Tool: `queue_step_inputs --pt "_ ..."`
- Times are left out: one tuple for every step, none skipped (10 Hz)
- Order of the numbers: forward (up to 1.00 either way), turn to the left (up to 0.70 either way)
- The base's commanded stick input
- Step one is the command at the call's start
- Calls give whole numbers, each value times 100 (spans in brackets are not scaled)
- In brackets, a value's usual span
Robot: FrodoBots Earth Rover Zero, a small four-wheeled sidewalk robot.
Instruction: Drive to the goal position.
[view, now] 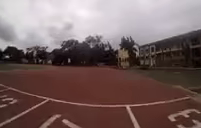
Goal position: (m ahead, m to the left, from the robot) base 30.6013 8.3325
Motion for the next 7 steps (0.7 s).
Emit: queue_step_inputs --pt "50 0" --pt "50 0" --pt "50 0" --pt "50 0" --pt "50 0" --pt "50 0" --pt "50 0"
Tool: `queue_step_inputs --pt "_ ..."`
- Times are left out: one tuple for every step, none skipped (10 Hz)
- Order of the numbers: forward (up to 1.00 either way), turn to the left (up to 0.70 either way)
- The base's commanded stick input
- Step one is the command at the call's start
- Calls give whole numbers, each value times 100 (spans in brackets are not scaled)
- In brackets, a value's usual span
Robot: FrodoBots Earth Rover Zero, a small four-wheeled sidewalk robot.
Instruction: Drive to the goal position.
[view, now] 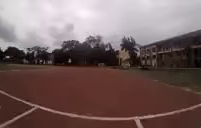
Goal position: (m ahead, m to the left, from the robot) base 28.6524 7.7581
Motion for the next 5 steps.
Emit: queue_step_inputs --pt "50 0" --pt "50 0" --pt "50 0" --pt "50 0" --pt "50 0"
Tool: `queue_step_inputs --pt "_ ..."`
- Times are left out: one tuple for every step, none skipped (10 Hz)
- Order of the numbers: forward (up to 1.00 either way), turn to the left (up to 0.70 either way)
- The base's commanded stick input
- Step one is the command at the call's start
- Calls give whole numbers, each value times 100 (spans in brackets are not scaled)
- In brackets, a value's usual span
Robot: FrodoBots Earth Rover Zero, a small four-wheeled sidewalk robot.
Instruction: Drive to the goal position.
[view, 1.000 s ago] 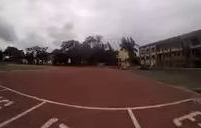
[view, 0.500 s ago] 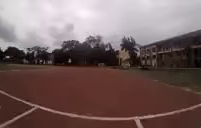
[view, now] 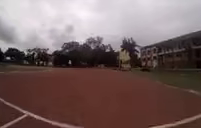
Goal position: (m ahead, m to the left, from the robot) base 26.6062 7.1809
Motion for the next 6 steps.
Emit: queue_step_inputs --pt "50 0" --pt "50 0" --pt "50 0" --pt "50 -1" --pt "50 -24" --pt "50 -46"
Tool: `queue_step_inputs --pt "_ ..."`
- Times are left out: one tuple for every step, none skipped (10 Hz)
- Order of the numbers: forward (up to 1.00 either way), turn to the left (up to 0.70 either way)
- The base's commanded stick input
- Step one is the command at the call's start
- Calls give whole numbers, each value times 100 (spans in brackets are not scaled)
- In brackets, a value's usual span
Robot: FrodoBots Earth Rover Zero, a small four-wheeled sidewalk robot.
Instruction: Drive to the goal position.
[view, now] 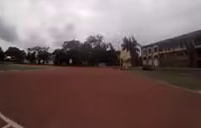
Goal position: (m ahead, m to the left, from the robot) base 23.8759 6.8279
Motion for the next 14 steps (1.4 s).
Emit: queue_step_inputs --pt "50 -34" --pt "50 -17" --pt "50 -7" --pt "50 0" --pt "50 0" --pt "50 0" --pt "50 0" --pt "50 0" --pt "50 0" --pt "50 0" --pt "50 0" --pt "50 0" --pt "50 0" --pt "50 0"
